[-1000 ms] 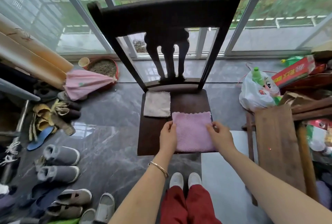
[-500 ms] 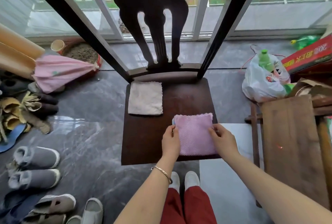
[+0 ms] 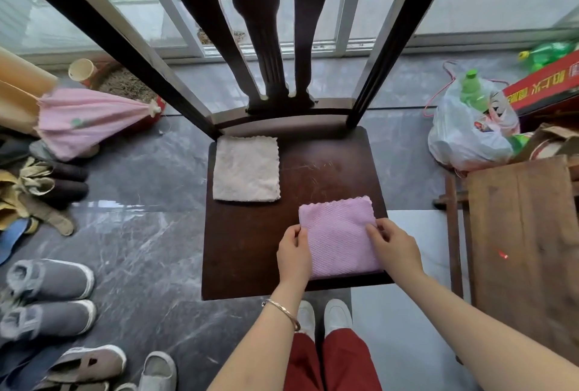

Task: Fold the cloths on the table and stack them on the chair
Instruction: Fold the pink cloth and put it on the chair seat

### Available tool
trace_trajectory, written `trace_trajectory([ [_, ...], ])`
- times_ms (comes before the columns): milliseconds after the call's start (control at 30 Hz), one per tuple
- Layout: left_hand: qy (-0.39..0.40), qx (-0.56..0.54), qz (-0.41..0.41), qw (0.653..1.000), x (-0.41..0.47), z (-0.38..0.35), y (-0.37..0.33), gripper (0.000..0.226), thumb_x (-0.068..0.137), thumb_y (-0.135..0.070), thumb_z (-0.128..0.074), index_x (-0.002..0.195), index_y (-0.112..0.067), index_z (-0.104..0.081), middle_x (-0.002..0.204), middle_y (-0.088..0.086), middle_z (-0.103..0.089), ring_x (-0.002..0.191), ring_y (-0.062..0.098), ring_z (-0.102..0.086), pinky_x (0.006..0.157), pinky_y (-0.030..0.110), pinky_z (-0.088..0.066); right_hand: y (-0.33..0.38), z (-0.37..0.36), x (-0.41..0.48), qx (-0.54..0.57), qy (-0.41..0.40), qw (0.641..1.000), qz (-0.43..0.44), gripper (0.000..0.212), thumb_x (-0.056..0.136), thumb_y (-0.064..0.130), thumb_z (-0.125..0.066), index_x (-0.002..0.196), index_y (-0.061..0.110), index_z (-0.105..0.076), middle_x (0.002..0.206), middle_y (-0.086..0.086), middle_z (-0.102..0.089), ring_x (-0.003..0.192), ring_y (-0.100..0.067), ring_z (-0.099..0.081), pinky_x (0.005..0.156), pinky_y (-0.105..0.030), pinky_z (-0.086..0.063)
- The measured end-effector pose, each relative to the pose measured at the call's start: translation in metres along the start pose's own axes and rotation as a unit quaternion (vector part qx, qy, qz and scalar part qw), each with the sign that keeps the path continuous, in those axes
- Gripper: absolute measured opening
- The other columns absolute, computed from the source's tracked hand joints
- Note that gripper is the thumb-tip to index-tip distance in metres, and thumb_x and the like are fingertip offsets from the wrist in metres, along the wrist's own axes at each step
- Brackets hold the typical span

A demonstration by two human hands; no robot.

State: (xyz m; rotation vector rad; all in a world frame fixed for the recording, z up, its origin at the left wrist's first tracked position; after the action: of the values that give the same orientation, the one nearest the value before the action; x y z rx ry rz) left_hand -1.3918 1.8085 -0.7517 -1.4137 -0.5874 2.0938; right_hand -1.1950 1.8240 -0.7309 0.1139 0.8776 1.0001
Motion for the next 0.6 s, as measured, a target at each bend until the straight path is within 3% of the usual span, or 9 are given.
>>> trace_trajectory([
  [267,-0.014,0.033,-0.008,0.999,0.0,0.005,-0.002,0.024,0.096,-0.025,-0.045,0.111,-0.011,-0.058,0.094,-0.001,-0.06,0.085,0.012,-0.056,0.065,0.02,-0.04,-0.009,-0.005,0.009,-0.007,-0.013,1.0,-0.027,0.027,0.093,0.038,-0.051,0.092,0.014,-0.063,0.08,0.001,-0.059,0.077,-0.021,-0.052,0.064,-0.027,-0.036],
  [400,-0.031,0.04,-0.007,0.999,0.001,0.007,-0.001,0.02,0.095,-0.023,-0.05,0.107,-0.011,-0.059,0.081,-0.007,-0.059,0.072,0.001,-0.054,0.058,0.01,-0.037,-0.017,-0.004,0.012,-0.014,-0.033,0.998,-0.051,0.027,0.091,0.04,-0.053,0.091,0.015,-0.064,0.081,0.003,-0.059,0.079,-0.02,-0.053,0.065,-0.027,-0.039],
  [467,-0.034,0.047,-0.006,0.998,0.0,0.008,-0.001,0.018,0.094,-0.022,-0.051,0.106,-0.011,-0.06,0.085,-0.004,-0.06,0.071,-0.001,-0.052,0.057,0.008,-0.036,-0.02,-0.005,0.012,-0.017,-0.036,0.998,-0.059,0.026,0.091,0.041,-0.053,0.09,0.016,-0.062,0.083,0.002,-0.061,0.078,-0.02,-0.054,0.065,-0.027,-0.04],
  [600,-0.038,0.054,-0.005,0.998,-0.003,0.01,-0.005,0.016,0.094,-0.022,-0.052,0.102,-0.011,-0.06,0.088,-0.001,-0.062,0.077,0.007,-0.056,0.057,0.006,-0.035,-0.02,-0.004,0.009,-0.016,-0.031,0.998,-0.056,0.023,0.091,0.041,-0.053,0.088,0.018,-0.058,0.087,-0.001,-0.064,0.077,-0.02,-0.054,0.065,-0.027,-0.043],
])
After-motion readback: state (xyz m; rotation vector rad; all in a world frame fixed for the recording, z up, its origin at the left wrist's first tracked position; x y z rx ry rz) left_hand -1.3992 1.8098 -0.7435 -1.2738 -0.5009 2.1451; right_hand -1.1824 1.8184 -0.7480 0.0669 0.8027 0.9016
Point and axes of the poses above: each hand's wrist, its own x-axis towards the middle knuckle, its own z-axis out of the back of the hand, y = z × x, the point moved 5 cm from there along x, towards the middle knuckle
